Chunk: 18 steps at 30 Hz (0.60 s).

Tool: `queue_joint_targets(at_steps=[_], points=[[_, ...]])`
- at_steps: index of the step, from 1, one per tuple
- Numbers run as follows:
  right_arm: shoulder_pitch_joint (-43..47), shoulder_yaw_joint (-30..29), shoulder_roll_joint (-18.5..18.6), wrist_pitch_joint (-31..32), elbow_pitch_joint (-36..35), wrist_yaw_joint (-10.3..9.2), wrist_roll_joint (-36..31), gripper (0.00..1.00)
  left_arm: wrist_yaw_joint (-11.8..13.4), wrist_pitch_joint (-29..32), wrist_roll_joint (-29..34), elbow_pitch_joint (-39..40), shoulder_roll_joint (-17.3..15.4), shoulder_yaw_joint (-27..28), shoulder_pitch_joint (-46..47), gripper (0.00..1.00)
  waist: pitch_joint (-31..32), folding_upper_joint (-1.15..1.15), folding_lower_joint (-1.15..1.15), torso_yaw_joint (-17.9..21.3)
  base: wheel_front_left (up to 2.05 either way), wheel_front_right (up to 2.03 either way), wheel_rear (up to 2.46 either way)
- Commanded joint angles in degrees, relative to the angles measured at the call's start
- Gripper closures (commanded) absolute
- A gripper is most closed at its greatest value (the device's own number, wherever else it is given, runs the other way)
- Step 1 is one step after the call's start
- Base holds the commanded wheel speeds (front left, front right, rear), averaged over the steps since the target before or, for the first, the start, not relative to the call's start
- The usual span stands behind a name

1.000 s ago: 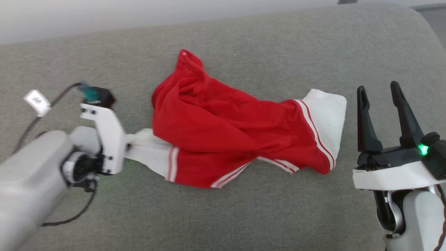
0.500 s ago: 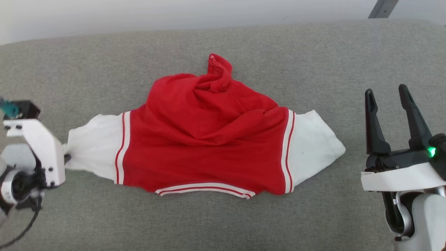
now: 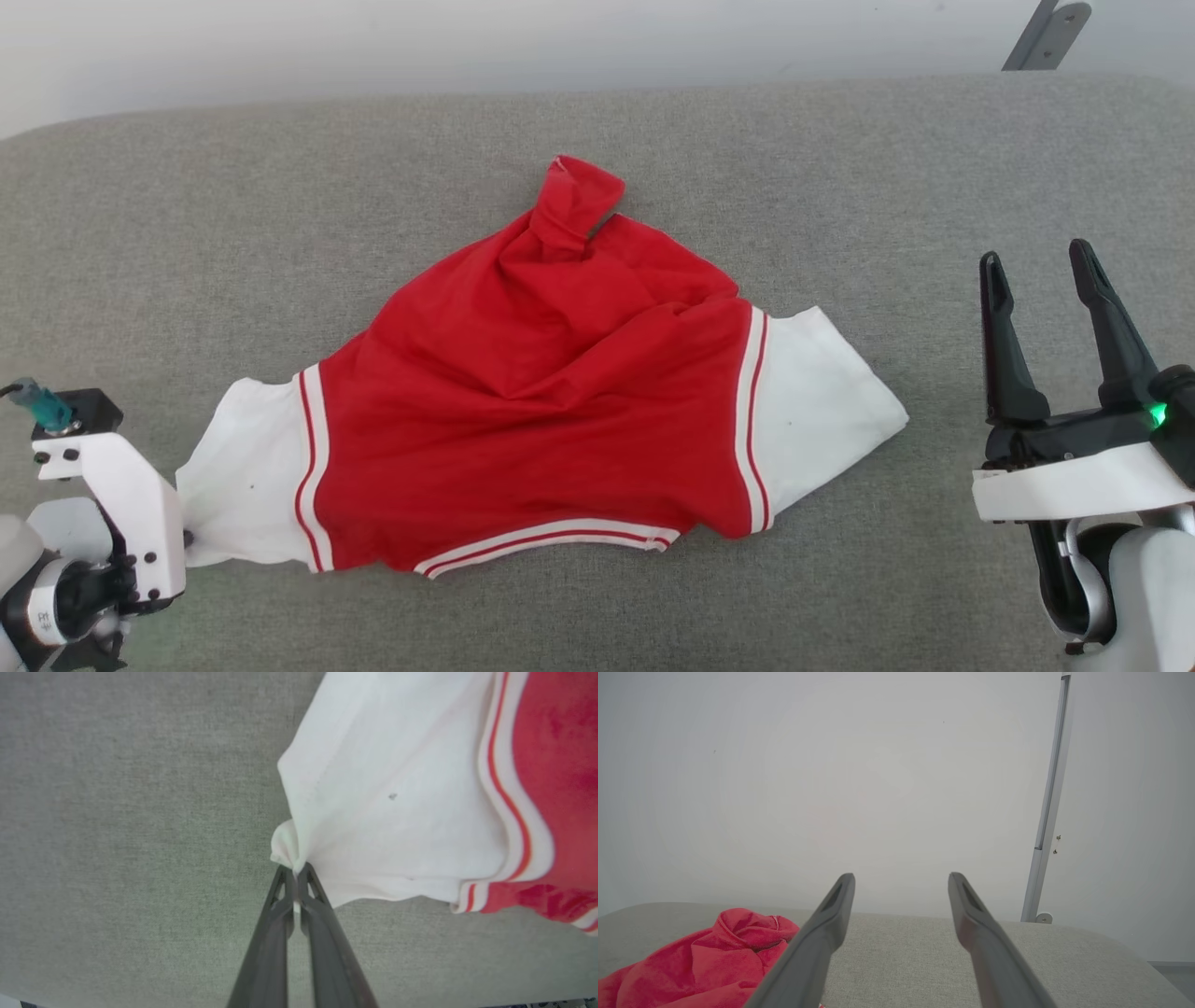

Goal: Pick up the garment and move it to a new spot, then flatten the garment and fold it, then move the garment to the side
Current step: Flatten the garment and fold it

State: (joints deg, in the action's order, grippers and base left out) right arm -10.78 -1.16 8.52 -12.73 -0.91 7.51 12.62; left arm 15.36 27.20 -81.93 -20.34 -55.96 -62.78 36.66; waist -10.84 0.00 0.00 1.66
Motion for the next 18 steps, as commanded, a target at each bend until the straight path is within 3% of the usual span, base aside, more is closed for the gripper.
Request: queue_joint_targets(at_steps=[1, 5, 6, 7, 8, 9, 18], points=[[0.7, 0.1, 0.2, 0.1, 0.1, -0.04, 0.3, 0.0, 0.5, -0.3, 0.3, -0.3, -0.4, -0.1, -1.1, 1.0, 0.2, 0.0, 0.0, 0.0, 0.0, 0.0, 0.0], [1.2, 0.1, 0.3, 0.4, 0.0, -0.04, 0.4, 0.0, 0.6, -0.6, -0.6, -0.2, -0.3, 0.5, -1.6, 1.0, 1.0, 0.0, 0.0, 0.0, 0.0, 0.0, 0.0], [1.4, 0.2, 0.2, 0.5, -0.2, -0.04, 0.4, 0.0, 0.3, -1.0, -0.5, 0.1, -0.4, 0.6, -1.7, 0.84, 1.1, 0.0, 0.0, 0.0, 0.0, 0.0, 0.0], [1.7, 0.2, 0.2, 0.6, -0.3, -0.04, 0.4, 0.0, 0.0, -1.4, -0.5, 0.4, -0.6, 0.8, -1.6, 0.6, 1.3, 0.0, 0.0, 0.0, 0.0, 0.0, 0.0], [1.9, 0.2, 0.1, 0.6, -0.4, -0.04, 0.4, 0.0, -0.4, -1.8, -0.5, 0.8, -0.8, 1.0, -1.6, 0.18, 1.4, 0.0, 0.0, -0.1, 0.0, 0.0, 0.0], [2.0, 0.2, 0.1, 0.6, -0.5, -0.04, 0.5, 0.0, -0.7, -2.0, -0.5, 1.1, -1.0, 1.1, -1.4, 0.0, 1.6, 0.0, 0.0, -0.1, 0.0, 0.0, 0.0], [2.8, 0.8, 0.4, 1.5, -2.1, -0.04, 0.9, 0.0, -1.7, -0.4, 0.2, 1.7, -1.8, 1.6, 1.5, 0.0, 1.1, 0.0, 0.0, 0.3, 0.0, 0.0, 0.0]])
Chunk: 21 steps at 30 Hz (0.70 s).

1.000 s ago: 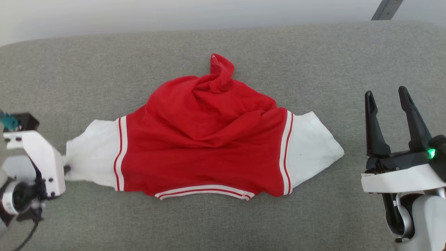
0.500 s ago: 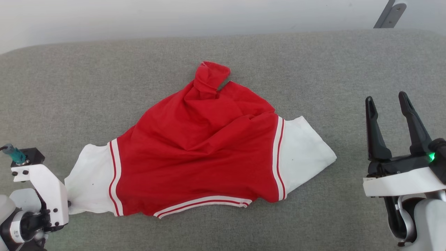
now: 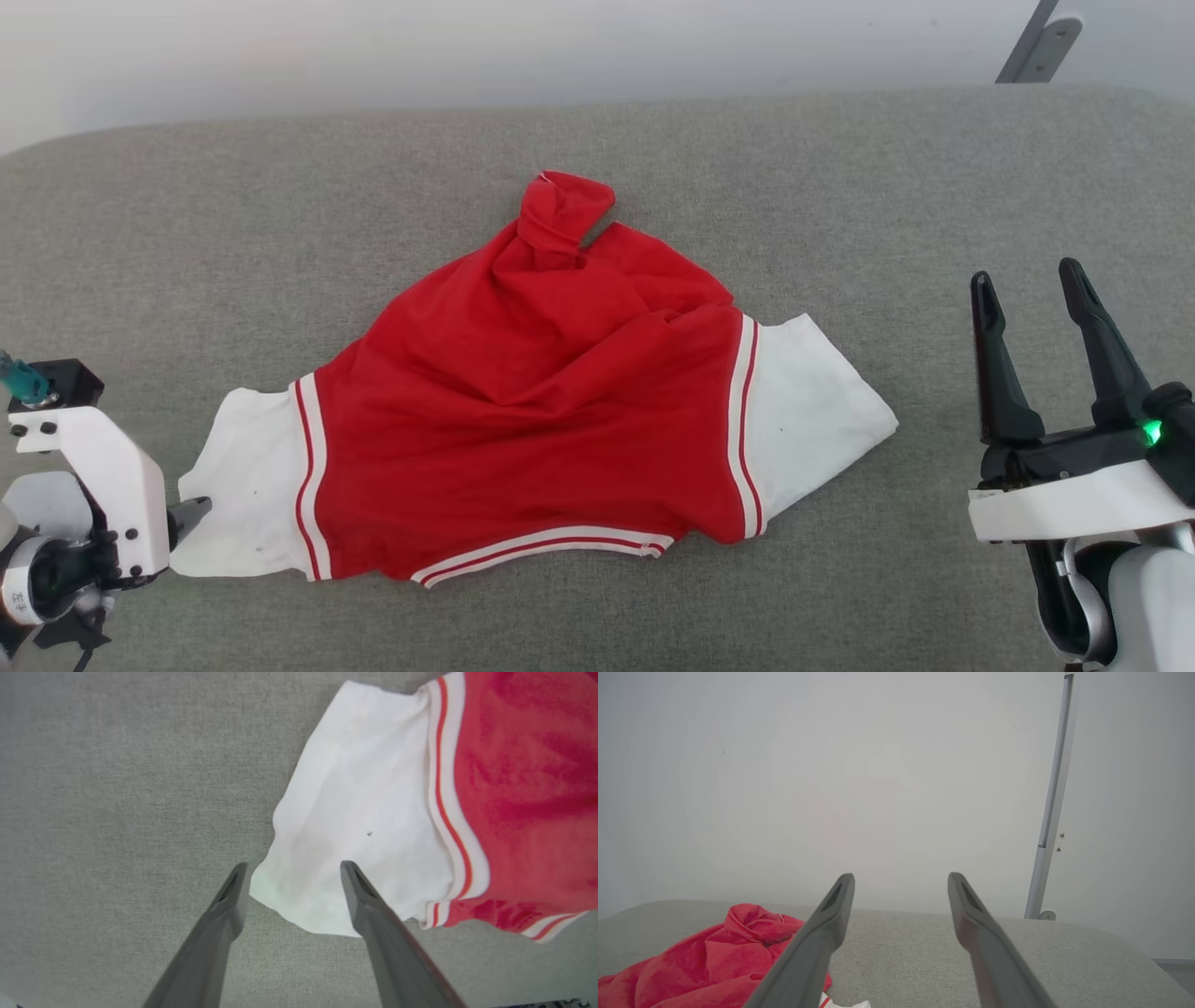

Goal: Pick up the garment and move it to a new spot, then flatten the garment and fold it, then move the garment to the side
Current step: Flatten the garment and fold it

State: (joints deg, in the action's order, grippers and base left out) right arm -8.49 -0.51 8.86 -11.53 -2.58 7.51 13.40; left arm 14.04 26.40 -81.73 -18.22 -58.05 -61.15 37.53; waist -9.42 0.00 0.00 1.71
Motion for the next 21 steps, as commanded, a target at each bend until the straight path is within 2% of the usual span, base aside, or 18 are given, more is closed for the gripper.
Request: queue_joint_targets(at_steps=[1, 11, 19, 20, 21], points=[[0.5, 0.2, 0.1, 0.4, -0.6, -0.04, 0.2, 0.0, -0.5, 0.6, 0.2, -0.6, 0.5, -0.2, 0.9, 0.0, -0.6, 0.0, 0.0, 0.3, 0.0, 0.0, 0.0], [-1.0, 0.9, 0.9, 2.2, -2.2, -0.04, 0.8, 0.0, -2.3, 3.6, 0.6, -8.2, 4.4, -1.6, 2.2, 0.0, -4.3, 0.0, 0.0, 1.6, 0.0, 0.0, 0.0], [-0.3, 1.5, 1.0, 5.6, -4.0, -0.04, 1.4, 0.0, -4.8, 4.0, -1.5, -14.3, 10.1, -2.5, 0.1, 0.0, -6.1, 0.0, 0.0, 1.3, 0.0, 0.0, 0.0], [-0.4, 1.7, 1.2, 6.4, -4.1, -0.04, 1.8, 0.0, -5.7, 4.5, -1.4, -14.6, 10.8, -2.8, 0.0, 0.8, -6.3, 0.0, 0.0, 1.0, 0.0, 0.0, 0.0], [-0.5, 2.1, 1.4, 7.4, -4.0, -0.04, 2.4, 0.0, -5.9, 4.4, -2.1, -15.2, 11.5, -2.5, -0.1, 1.0, -6.5, 0.0, 0.0, 0.8, 0.0, 0.0, 0.0]])
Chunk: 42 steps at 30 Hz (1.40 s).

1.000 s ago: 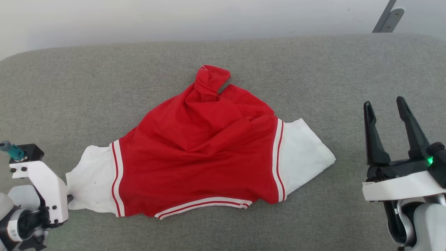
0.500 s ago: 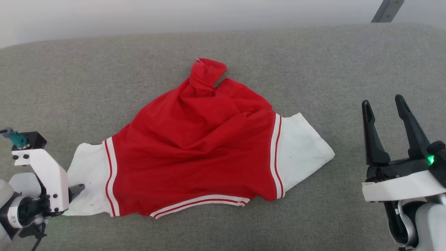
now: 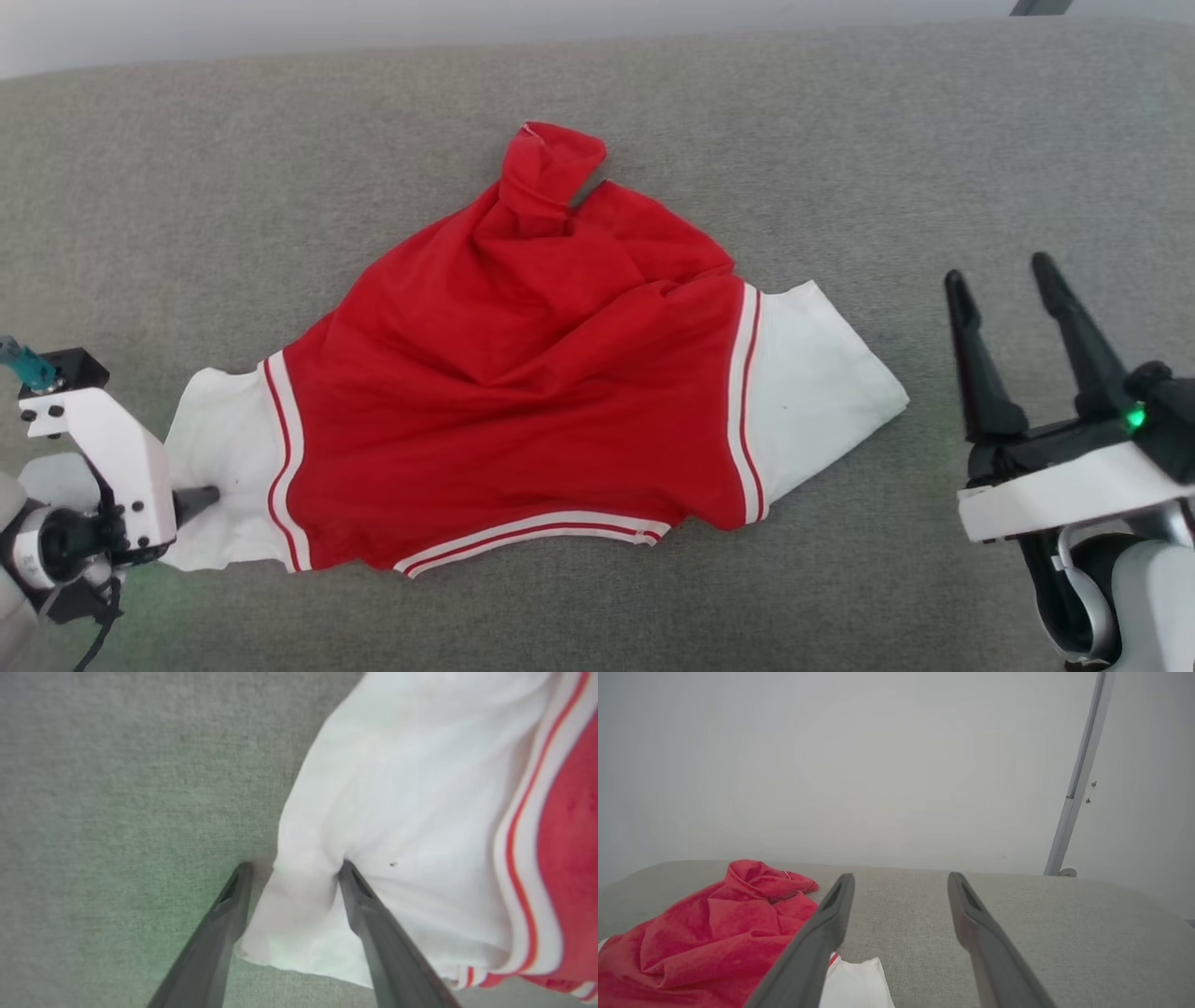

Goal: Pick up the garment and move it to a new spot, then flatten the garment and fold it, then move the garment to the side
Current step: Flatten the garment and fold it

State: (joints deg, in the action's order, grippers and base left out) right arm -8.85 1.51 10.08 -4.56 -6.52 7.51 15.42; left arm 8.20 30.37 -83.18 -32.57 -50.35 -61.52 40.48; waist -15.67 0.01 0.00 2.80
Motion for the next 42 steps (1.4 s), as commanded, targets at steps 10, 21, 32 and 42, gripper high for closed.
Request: queue_joint_targets(at_steps=[10, 21, 32, 42], points=[[-4.6, 5.8, 7.9, 22.0, 5.9, -0.04, 8.0, 0.0, -3.9, -2.9, 2.0, -2.2, 9.1, -1.5, 1.8, 1.0, -2.4, -0.01, 0.0, -3.8, 0.0, 0.0, 0.0], [-10.5, 13.8, 14.5, 44.4, 16.2, -0.04, 14.0, 0.0, -5.0, -3.9, 3.5, -2.0, 13.5, -1.7, 4.7, 1.0, -4.7, -0.01, 0.0, -8.1, 0.0, 0.0, 0.0], [-12.0, 20.3, 13.7, 57.8, 24.4, 0.14, 20.9, 1.0, -6.3, -4.8, 3.9, -3.8, 15.3, -2.0, 5.4, 1.0, -4.4, -0.01, 0.0, -9.8, 0.0, 0.0, 0.0], [-18.3, 12.7, 16.1, 54.6, 14.3, 0.1, 29.0, 1.0, -5.6, -5.6, 5.1, 0.6, 9.6, 0.9, 10.9, 1.0, 1.9, -0.01, 0.0, -9.2, 0.0, 0.0, 0.0]])
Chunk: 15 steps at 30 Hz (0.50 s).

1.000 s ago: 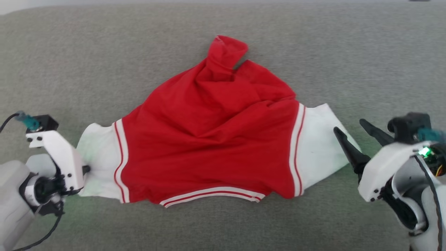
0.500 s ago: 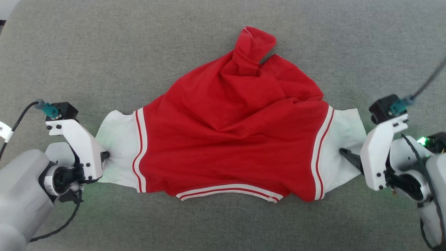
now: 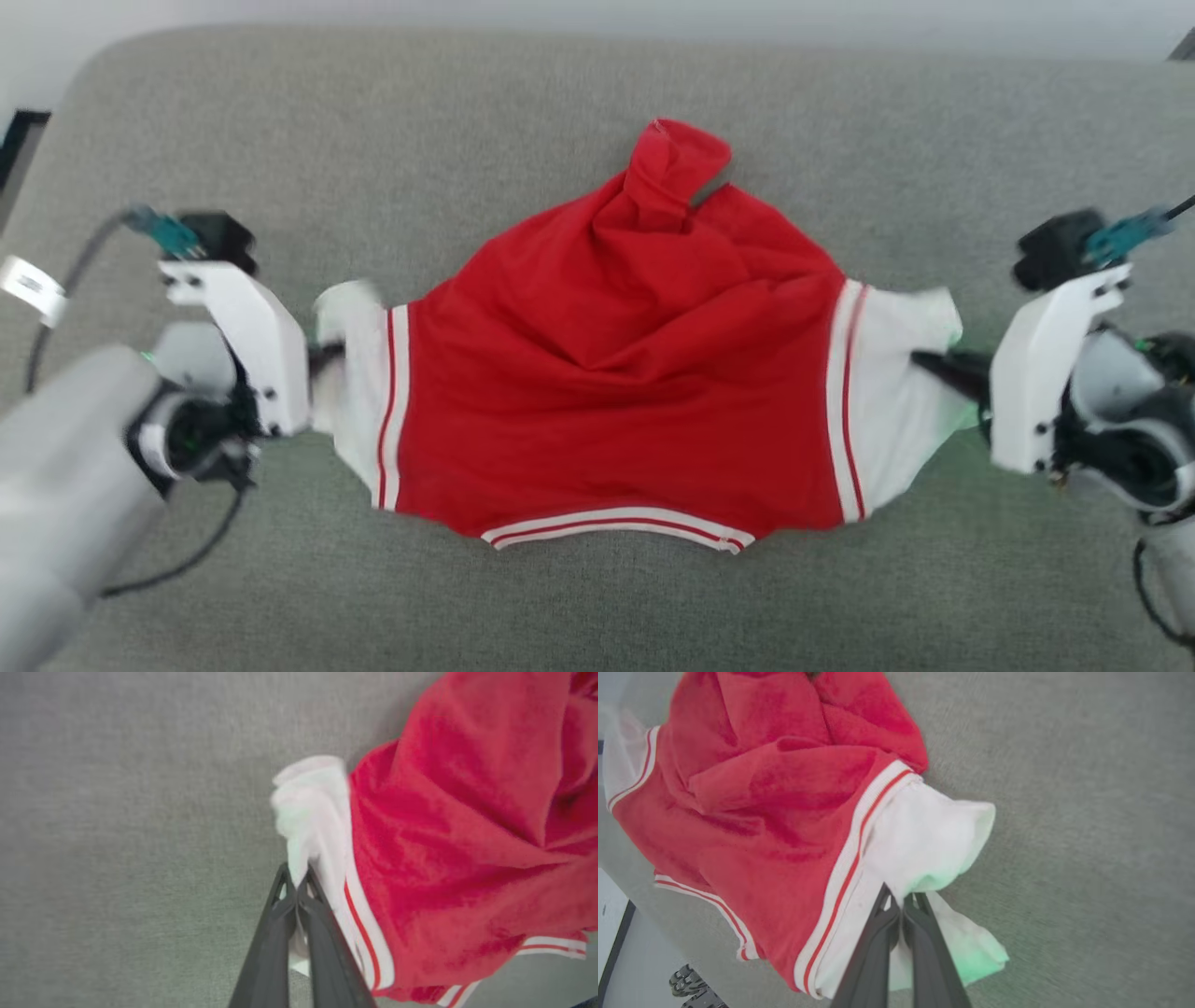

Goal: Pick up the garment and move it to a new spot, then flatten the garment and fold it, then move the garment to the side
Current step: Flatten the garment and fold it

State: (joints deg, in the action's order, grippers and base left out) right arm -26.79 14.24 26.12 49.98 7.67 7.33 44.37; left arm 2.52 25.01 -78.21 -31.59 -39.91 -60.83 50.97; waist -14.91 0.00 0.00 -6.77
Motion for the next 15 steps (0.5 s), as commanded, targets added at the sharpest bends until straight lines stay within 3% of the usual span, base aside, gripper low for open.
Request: queue_joint_targets(at_steps=[1, 9, 15], points=[[-0.8, -0.4, 0.1, 0.3, -0.8, 0.28, 0.7, 1.0, 0.0, 0.0, -0.4, 0.7, -0.9, 0.7, 0.9, 1.0, 1.9, 0.0, 0.0, 0.6, 0.0, 0.0, 0.0], [-5.4, -4.4, 0.7, 2.0, -5.6, 0.28, 2.3, 1.0, 2.0, 3.8, 2.0, 9.5, -5.5, 2.3, 8.3, 1.0, 8.0, 0.0, 0.0, 1.6, 0.0, 0.0, 0.0], [-10.9, -7.2, 0.4, 0.7, -6.4, 0.28, 1.6, 1.0, 4.0, 4.9, 1.6, 13.8, -7.1, 5.1, 13.6, 1.0, 11.2, 0.0, 0.0, 2.6, 0.0, 0.0, 0.0]])
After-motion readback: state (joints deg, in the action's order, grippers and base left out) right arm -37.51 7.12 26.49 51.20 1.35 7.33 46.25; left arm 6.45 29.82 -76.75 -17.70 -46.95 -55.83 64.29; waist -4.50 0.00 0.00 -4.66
